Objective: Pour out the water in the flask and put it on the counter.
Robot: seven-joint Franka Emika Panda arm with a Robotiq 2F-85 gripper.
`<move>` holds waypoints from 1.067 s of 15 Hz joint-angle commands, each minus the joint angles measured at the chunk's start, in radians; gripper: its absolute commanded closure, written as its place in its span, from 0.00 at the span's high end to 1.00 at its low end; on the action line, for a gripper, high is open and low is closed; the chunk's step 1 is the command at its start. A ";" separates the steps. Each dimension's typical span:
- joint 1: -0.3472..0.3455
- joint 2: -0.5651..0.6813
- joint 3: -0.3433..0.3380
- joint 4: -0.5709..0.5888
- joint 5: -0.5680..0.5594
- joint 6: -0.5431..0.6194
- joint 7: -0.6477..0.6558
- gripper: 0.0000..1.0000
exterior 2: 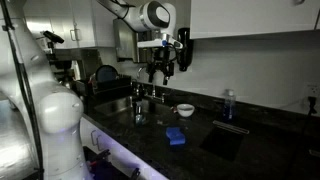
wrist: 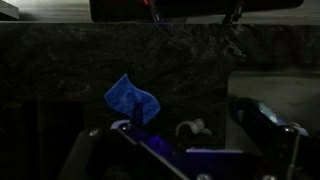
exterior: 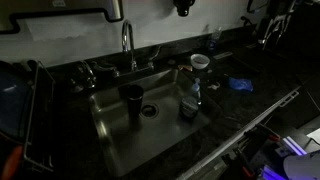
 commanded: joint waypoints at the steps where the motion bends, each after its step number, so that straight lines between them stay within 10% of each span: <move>1: -0.006 0.001 0.005 0.002 0.001 -0.002 -0.001 1.00; 16: 0.027 -0.006 0.052 0.027 -0.040 0.061 -0.021 1.00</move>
